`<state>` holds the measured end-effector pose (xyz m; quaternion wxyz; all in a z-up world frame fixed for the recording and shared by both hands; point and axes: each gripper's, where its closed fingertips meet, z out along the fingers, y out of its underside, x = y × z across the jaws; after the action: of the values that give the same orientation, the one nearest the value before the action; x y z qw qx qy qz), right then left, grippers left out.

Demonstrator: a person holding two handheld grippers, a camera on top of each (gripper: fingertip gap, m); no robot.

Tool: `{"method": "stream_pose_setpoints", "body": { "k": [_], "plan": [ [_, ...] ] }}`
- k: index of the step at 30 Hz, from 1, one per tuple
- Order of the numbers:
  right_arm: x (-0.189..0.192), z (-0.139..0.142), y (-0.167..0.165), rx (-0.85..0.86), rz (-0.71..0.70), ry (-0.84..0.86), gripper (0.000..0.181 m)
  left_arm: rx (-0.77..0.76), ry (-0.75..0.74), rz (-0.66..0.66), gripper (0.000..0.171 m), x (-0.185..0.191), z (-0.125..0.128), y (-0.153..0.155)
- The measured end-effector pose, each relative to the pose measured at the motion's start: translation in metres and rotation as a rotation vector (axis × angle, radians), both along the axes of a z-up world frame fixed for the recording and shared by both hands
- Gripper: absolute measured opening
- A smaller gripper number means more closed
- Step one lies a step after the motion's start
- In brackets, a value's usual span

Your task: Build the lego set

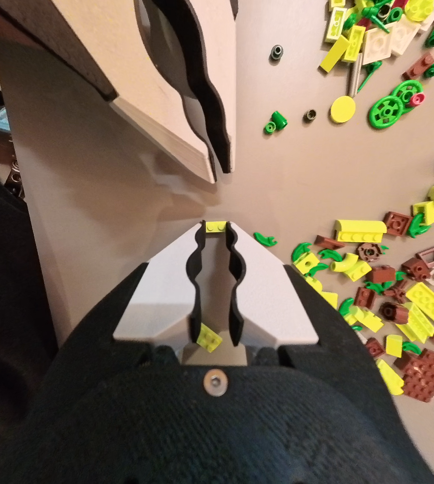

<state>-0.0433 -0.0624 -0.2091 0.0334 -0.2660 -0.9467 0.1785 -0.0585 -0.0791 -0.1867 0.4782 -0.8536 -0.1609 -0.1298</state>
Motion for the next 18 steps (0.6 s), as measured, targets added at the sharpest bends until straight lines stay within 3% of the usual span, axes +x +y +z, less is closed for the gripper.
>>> {"method": "stream_pose_setpoints", "body": {
  "k": [11,18],
  "plan": [
    [0.0,0.0014,0.0013,-0.192,-0.031,-0.002,0.013,0.005,-0.007,0.0,0.004,-0.0002,0.0006,-0.0002],
    [-0.0014,0.0072,0.0021,-0.206,-0.016,0.048,0.013,0.002,-0.018,-0.002,0.005,-0.0001,-0.0003,0.0]
  ]
}}
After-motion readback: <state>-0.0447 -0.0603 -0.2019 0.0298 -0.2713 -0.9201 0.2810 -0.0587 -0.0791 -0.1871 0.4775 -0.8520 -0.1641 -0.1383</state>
